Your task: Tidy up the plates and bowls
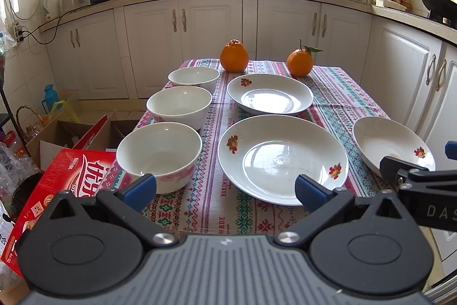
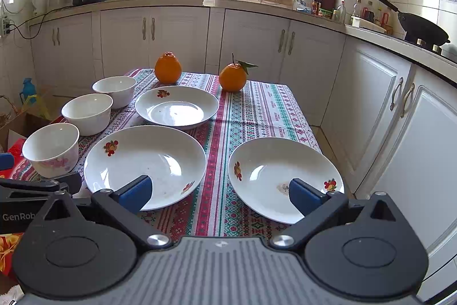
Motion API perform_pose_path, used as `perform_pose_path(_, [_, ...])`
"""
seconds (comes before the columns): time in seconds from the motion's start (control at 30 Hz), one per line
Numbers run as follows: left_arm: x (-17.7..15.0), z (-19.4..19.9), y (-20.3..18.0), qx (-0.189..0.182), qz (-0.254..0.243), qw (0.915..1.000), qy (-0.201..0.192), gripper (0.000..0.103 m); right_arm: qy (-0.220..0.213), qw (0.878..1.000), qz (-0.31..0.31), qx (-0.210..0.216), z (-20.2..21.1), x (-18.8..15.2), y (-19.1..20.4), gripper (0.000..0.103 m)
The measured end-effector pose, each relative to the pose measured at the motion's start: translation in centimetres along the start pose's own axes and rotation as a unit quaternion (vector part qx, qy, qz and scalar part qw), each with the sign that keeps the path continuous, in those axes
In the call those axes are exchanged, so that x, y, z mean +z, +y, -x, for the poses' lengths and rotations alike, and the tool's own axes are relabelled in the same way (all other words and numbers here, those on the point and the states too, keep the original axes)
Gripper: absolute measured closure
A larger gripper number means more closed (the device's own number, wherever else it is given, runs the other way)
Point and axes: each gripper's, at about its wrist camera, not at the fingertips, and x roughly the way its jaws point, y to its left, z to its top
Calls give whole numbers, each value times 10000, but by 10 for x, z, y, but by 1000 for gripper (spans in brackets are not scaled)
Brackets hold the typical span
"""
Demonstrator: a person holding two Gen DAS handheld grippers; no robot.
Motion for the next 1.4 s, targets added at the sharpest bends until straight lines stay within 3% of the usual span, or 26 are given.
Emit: perform_pose_path(1.4, [1,3,1,21,7,10000,-18,1,-37,10000,27,-1,4,1,1,0])
